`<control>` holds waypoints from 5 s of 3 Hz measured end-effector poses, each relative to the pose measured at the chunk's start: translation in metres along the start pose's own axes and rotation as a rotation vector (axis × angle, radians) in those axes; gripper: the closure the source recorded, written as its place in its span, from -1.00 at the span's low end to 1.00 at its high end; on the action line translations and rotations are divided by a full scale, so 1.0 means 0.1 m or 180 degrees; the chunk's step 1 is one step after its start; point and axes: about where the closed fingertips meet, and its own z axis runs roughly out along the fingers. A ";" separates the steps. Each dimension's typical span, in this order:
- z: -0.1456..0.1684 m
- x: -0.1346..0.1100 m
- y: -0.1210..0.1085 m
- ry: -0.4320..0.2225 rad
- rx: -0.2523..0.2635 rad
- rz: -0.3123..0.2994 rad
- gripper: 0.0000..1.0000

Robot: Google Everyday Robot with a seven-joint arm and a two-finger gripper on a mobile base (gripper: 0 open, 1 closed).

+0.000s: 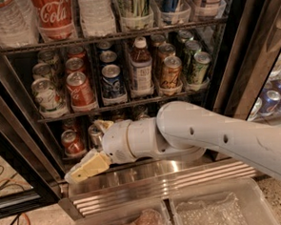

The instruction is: Pick coke can from middle shelf of fridge

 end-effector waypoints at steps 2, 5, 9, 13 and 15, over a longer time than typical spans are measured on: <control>0.03 0.11 -0.02 -0.0195 0.0439 0.0207 -1.00; 0.05 0.06 -0.09 -0.0313 0.0726 0.0417 -1.00; 0.33 -0.16 -0.41 -0.0762 0.1255 0.0180 -1.00; 0.37 -0.25 -0.69 -0.0807 0.1402 0.0061 -1.00; 0.44 -0.38 -0.86 -0.0860 0.1437 -0.0079 -1.00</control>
Offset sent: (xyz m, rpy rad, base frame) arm 0.0116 -0.0128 -0.0110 0.0861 -0.0376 -0.3496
